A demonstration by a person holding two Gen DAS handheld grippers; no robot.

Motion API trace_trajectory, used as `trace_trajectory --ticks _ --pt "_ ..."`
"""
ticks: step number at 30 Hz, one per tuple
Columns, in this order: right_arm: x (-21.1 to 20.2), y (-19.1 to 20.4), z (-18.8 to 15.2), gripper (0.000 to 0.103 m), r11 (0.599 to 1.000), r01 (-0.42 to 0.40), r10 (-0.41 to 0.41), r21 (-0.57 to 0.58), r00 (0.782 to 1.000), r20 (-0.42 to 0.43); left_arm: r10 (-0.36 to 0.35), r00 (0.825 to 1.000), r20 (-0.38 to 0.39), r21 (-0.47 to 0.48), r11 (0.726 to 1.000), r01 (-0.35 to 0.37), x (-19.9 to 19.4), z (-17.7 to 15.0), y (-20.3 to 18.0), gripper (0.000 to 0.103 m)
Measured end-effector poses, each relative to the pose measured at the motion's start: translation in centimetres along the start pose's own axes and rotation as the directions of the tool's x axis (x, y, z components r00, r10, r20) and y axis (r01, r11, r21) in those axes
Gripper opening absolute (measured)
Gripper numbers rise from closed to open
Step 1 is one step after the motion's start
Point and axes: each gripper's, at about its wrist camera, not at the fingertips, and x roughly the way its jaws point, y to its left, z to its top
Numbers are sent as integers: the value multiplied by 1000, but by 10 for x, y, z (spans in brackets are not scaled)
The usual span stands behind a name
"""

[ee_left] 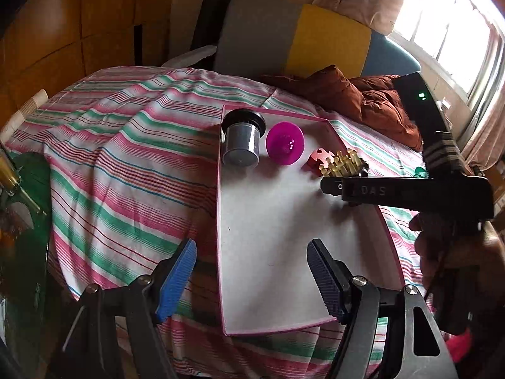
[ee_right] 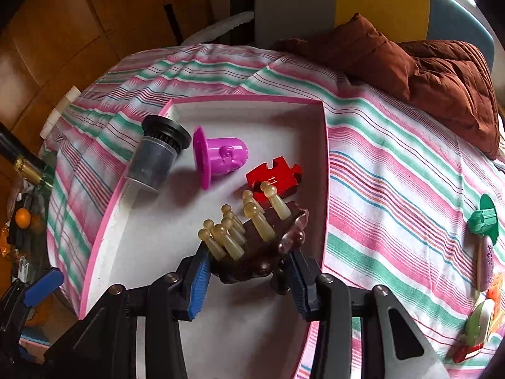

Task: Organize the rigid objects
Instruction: 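Carry the brown comb piece into the tray with the right tool and release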

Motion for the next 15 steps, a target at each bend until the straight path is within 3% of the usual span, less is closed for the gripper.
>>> trace_trajectory --ticks 6,11,15 --pt "8 -4 4 48 1000 31 -31 1 1000 -1 3 1000 -2 -4 1000 -3 1 -1 2 73" --pt "-10 -6 1 66 1000 25 -25 1 998 50 10 1000 4 -6 1000 -10 -1 0 2 73" --pt "-23 -9 -6 67 1000 20 -21 21 997 76 17 1000 8 -3 1000 -17 -3 0 1 74"
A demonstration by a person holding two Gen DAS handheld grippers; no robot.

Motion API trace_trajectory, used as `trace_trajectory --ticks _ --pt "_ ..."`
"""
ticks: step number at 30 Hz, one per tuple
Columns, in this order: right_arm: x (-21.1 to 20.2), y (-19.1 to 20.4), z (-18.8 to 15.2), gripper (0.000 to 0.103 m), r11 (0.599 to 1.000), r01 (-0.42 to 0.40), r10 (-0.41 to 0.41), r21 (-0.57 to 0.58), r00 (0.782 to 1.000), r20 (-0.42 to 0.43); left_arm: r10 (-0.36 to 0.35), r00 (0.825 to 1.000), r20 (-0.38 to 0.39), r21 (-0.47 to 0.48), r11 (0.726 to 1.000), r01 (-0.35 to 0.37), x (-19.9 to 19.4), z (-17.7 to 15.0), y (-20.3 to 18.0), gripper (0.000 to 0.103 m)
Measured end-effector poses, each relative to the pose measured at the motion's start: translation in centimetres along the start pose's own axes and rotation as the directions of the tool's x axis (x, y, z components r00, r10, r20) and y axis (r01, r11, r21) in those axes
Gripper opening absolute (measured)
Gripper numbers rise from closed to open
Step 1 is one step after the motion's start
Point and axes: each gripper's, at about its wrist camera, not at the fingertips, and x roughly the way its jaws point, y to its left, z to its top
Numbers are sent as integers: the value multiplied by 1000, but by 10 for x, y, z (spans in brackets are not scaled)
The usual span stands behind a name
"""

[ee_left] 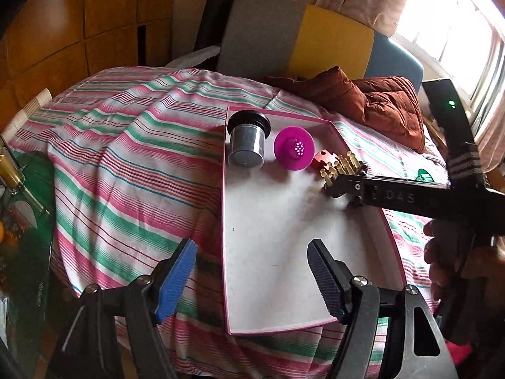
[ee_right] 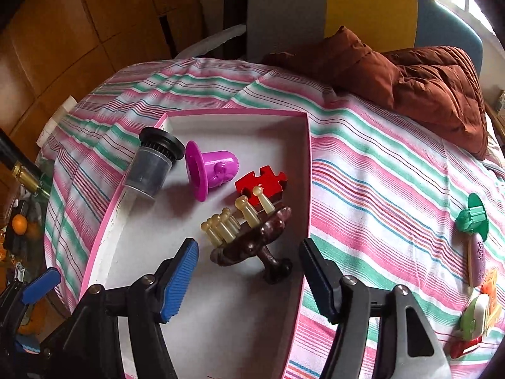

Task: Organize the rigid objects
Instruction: 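Carry the brown comb piece into the tray with the right tool and release, then move the left tool to the pile and grasp the green stand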

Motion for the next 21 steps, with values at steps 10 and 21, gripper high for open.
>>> trace_trajectory --ticks 10,21 --pt "-44 -20 -19 67 999 30 -33 32 994 106 3 1000 19 33 999 -4 -10 0 -11 75" --pt "-74 -70 -40 67 990 108 -120 93 983 138 -8 1000 26 82 997 5 -17 0 -29 75"
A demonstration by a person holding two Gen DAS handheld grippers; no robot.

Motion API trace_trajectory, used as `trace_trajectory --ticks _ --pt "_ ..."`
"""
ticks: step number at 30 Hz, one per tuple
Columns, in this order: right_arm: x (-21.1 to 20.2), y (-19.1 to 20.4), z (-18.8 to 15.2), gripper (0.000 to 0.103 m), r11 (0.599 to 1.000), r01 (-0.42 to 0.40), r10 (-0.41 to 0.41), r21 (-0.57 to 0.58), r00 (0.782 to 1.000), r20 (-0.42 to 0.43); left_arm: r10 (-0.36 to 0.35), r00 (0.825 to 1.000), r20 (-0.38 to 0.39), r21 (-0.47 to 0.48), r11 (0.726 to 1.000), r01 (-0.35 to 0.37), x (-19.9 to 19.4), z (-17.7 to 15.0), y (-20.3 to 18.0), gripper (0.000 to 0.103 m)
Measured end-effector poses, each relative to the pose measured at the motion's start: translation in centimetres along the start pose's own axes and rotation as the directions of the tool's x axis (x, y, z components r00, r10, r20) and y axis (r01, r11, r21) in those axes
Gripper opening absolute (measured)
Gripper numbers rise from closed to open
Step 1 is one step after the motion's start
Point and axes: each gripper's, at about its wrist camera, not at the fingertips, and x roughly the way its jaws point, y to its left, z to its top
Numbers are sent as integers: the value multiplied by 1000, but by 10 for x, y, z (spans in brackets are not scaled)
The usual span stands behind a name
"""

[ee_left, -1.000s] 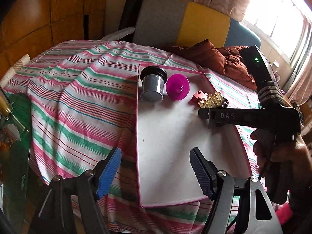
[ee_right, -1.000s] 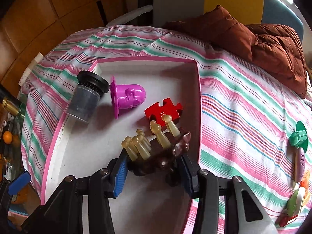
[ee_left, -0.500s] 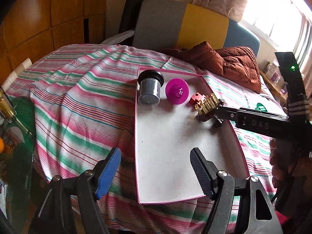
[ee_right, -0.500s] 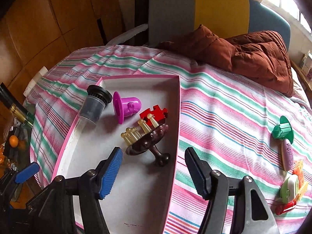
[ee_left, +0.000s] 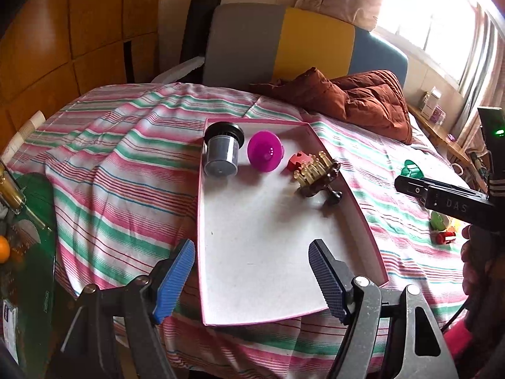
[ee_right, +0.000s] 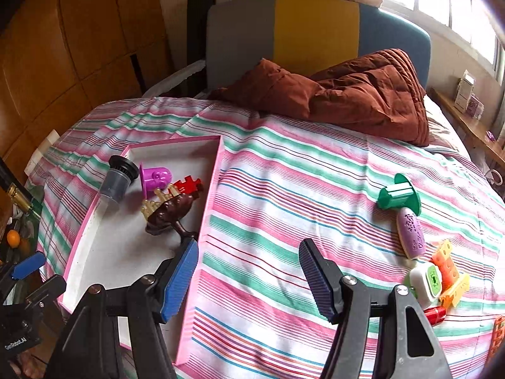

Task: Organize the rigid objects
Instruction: 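Move the left tool to the pile and grasp the green stand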

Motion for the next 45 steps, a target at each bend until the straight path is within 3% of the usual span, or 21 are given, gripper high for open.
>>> trace_trajectory --ticks 15,19,22,26,29,37,45 --pt "-28 -113 -3 67 975 182 -187 130 982 32 -40 999 -1 97 994 40 -2 6 -36 79" --pt "-31 -166 -5 67 932 267 -282 246 959 28 -61 998 -7 124 990 62 0 11 -48 79" --pt "-33 -212 -18 67 862 300 -335 410 942 15 -84 996 -11 146 986 85 1 17 -62 79" --pt "-38 -256 -37 67 748 257 -310 612 950 -20 -113 993 -18 175 978 114 5 26 -83 79" --pt "-45 -268 -43 67 711 231 -302 665 953 -8 -131 991 -40 192 972 136 14 34 -102 79" --pt "-42 -277 -51 67 671 143 -204 728 979 -5 -173 984 -33 328 928 175 35 61 -170 79" --pt "-45 -275 -50 67 675 88 -157 733 987 26 -169 981 -93 432 881 192 93 90 -236 79"
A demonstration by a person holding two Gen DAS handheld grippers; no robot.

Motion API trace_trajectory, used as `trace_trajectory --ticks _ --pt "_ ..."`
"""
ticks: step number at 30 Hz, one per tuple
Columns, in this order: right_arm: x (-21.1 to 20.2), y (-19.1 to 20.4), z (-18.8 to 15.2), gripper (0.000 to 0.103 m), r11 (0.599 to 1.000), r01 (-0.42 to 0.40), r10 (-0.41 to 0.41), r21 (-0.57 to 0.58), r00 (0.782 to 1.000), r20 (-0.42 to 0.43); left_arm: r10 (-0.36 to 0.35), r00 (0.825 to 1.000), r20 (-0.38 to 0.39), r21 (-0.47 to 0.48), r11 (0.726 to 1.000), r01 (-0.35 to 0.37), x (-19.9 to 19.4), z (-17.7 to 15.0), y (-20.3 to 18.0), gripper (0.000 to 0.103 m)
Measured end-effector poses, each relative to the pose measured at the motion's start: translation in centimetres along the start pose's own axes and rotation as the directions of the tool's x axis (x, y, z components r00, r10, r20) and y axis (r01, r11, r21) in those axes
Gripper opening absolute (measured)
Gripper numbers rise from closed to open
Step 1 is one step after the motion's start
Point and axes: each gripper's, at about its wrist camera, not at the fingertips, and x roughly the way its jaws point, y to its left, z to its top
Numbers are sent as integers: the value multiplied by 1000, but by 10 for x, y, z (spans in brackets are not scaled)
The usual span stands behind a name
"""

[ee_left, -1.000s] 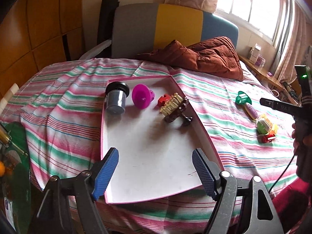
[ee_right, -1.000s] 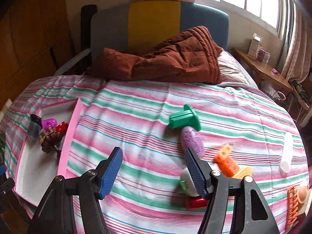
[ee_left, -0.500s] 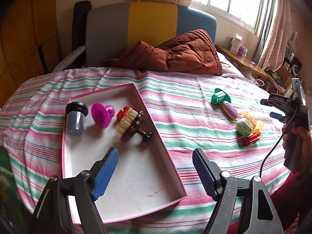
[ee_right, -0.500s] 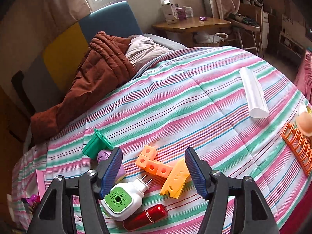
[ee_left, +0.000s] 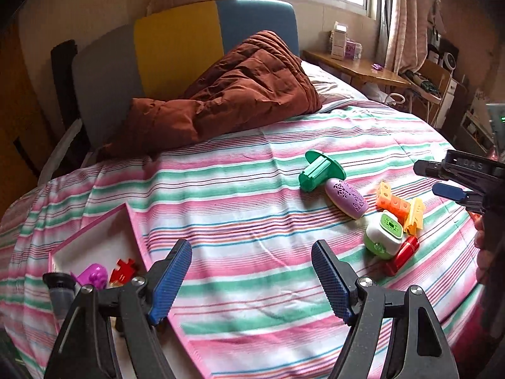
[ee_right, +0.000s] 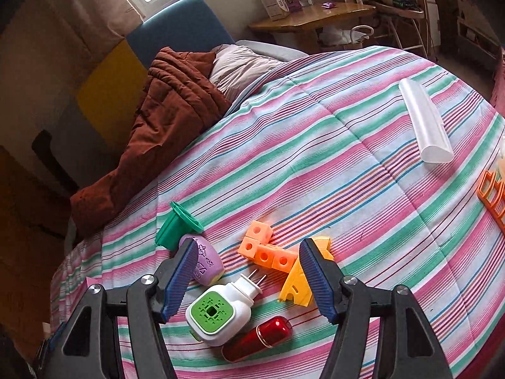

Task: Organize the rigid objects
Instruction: 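Move the left tool to the pile and grasp the green stand, then carry the green stand into the tray with the left tool while the right tool grasps the white-green plug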

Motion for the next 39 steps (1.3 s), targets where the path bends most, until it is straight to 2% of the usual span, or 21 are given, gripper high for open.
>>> trace_trajectory --ticks 3,5,7,10,12,15,18,21,22,24,27,29,39 --pt "-1 -1 1 68 1000 -24 24 9 1000 -8 -23 999 -31 11 1000 23 29 18 -10 79" --pt "-1 -1 1 68 999 -37 37 15 999 -14 -39 999 -36 50 998 41 47 29 -20 77" --pt "-1 -1 0 68 999 -48 48 19 999 -19 -39 999 -29 99 994 42 62 40 -30 75" --pt "2 1 -1 68 997 -70 71 17 997 -36 -77 996 -40 148 985 82 85 57 -43 66" --pt "4 3 -1 68 996 -85 85 13 995 -50 -101 994 -49 173 979 108 100 67 -51 66" --pt "6 5 -3 68 994 -106 106 11 992 -66 -131 989 -72 192 971 143 121 78 -60 66" --pt "6 5 -3 68 992 -123 124 18 990 -73 -131 987 -97 213 966 149 142 85 -68 64" --pt "6 2 -3 68 990 -136 138 38 988 -75 -160 978 -133 204 961 185 162 90 -74 61" --pt "7 1 -3 68 990 -137 140 44 987 -76 -161 976 -144 204 961 189 168 91 -76 55" --pt "7 -1 -2 68 989 -141 145 55 986 -79 -158 970 -182 194 962 193 180 88 -79 33" --pt "8 -3 -2 68 988 -139 144 66 986 -79 -173 973 -150 139 971 194 174 82 -71 30" --pt "8 -3 -2 68 988 -138 144 69 987 -78 -149 979 -138 117 979 166 165 72 -65 30" --pt "8 -3 -2 68 991 -119 123 62 990 -75 -88 983 -160 -34 996 83 101 -2 -32 30"
